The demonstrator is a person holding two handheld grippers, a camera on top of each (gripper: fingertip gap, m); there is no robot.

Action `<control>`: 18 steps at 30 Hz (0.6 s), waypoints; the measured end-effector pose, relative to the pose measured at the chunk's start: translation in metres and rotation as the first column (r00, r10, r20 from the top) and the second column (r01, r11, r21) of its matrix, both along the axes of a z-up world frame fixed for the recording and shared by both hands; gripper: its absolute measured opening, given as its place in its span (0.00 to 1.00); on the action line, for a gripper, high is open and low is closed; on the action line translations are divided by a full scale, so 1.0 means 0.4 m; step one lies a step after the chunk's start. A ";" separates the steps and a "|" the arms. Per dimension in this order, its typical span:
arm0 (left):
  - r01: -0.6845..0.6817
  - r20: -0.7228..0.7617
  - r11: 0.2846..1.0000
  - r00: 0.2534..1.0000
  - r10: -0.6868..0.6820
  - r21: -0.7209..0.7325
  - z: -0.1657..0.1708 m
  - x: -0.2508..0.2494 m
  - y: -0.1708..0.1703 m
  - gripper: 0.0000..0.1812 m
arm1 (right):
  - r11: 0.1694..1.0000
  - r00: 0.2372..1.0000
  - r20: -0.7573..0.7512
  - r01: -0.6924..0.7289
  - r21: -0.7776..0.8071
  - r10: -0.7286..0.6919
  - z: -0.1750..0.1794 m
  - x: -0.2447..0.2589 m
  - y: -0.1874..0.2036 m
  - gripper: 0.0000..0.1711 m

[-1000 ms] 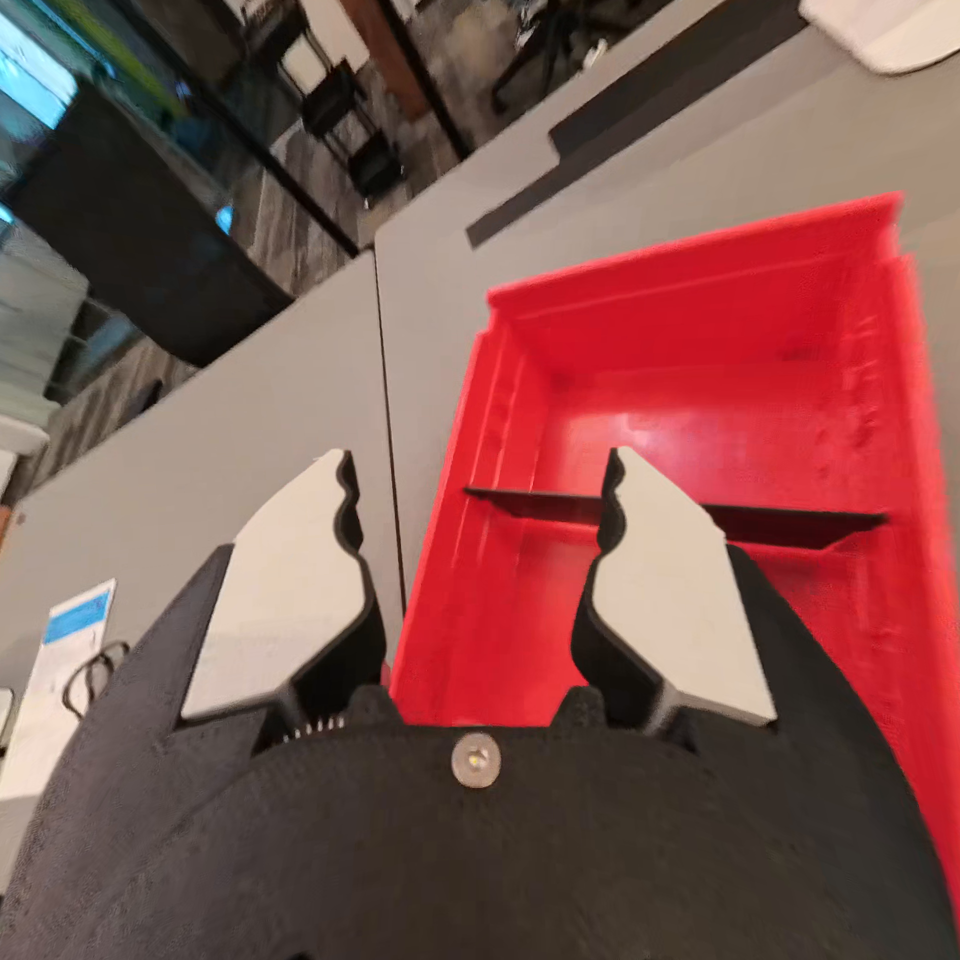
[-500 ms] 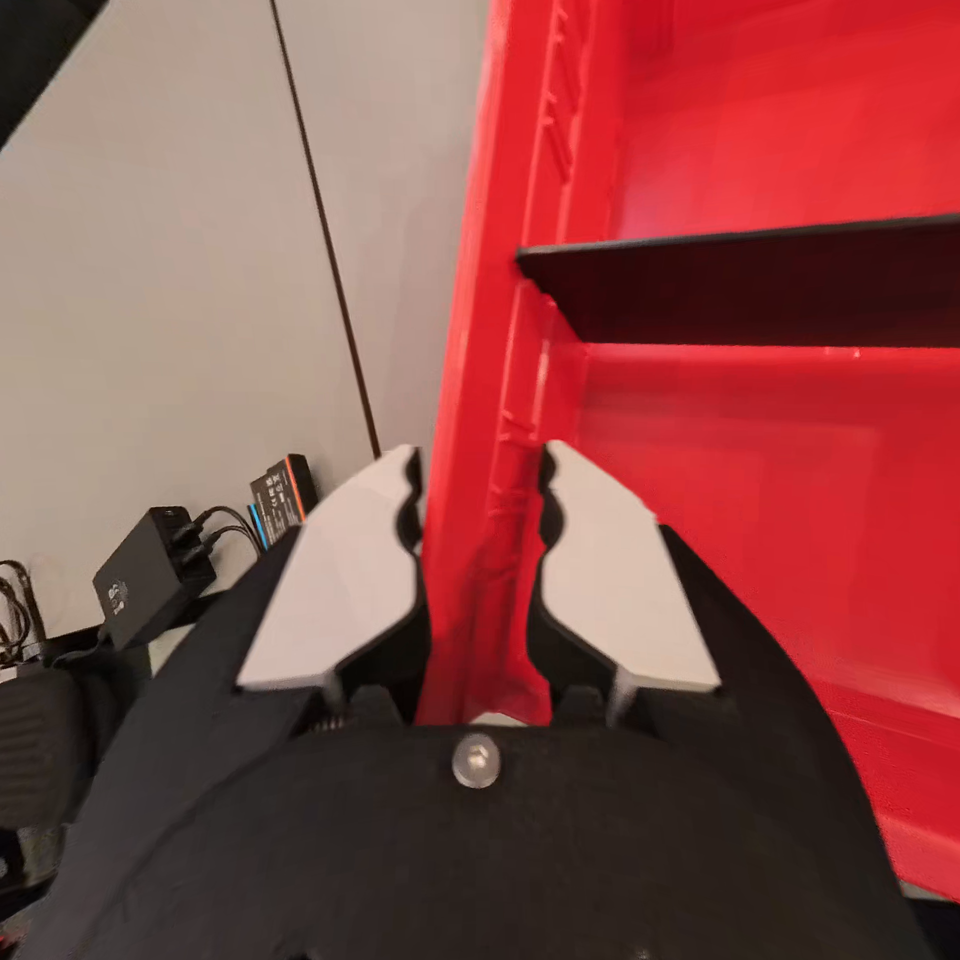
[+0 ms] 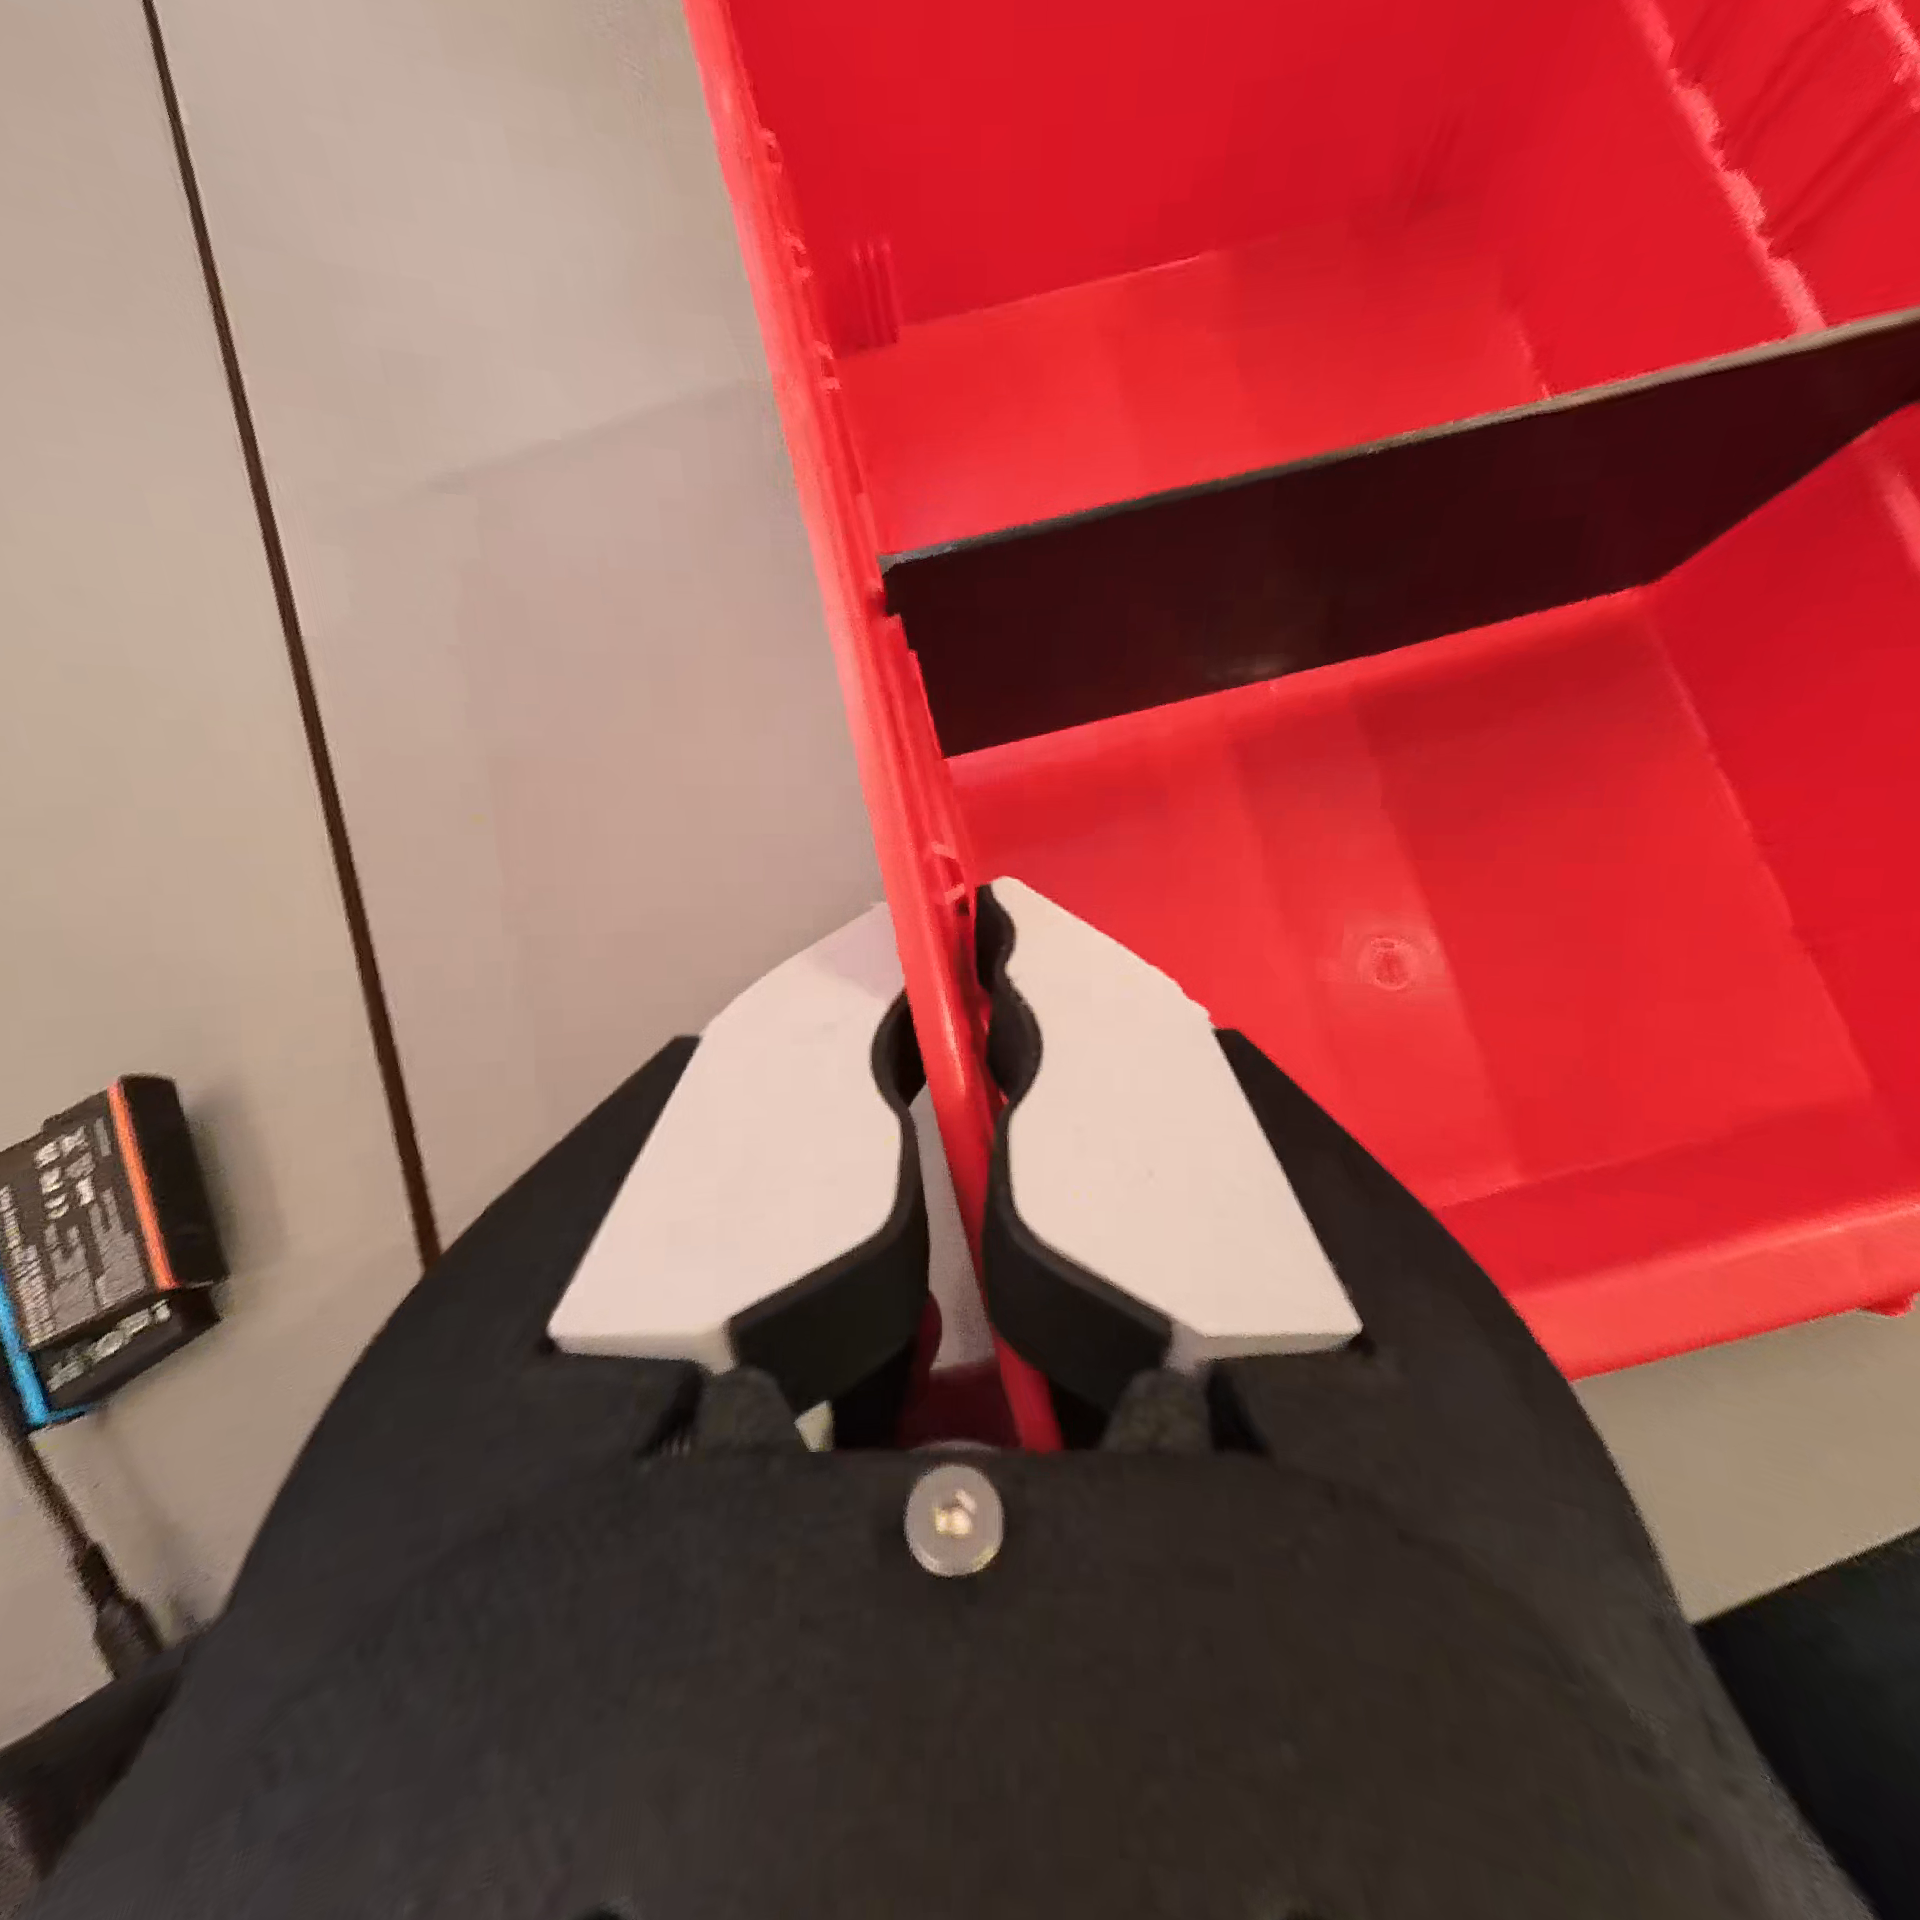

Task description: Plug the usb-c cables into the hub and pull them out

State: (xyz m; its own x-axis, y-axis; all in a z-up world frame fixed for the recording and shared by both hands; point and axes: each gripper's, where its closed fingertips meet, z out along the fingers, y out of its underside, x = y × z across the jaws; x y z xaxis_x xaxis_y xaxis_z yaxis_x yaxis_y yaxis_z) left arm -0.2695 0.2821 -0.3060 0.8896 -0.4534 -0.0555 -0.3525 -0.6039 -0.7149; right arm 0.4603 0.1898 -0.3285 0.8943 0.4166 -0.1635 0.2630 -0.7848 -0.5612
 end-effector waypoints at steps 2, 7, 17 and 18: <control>-0.010 0.048 0.999 0.999 0.008 0.036 0.013 0.020 -0.001 0.03 | 1.000 1.000 -0.023 -0.020 0.005 0.020 0.000 -0.045 0.007 0.23; -0.044 0.043 0.991 0.998 0.039 0.123 0.049 0.029 -0.003 0.03 | 0.998 0.996 -0.060 -0.064 0.017 0.065 0.000 -0.152 0.024 0.28; -0.135 0.128 0.959 0.986 0.105 0.251 0.154 -0.010 -0.048 0.03 | 0.983 0.980 -0.117 -0.144 0.118 0.158 0.006 -0.398 0.076 0.37; -0.148 0.144 0.953 0.983 0.113 0.264 0.169 -0.017 -0.054 0.03 | 0.980 0.977 -0.126 -0.155 0.129 0.171 0.006 -0.431 0.081 0.39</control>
State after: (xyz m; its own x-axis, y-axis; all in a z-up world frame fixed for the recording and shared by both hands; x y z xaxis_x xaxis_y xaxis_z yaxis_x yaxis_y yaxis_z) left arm -0.2763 0.2603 -0.2385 0.9477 -0.3159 -0.0450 -0.1805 -0.4144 -0.8920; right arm 0.2881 0.2224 -0.3262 0.7857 0.5783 -0.2196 0.2969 -0.6641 -0.6862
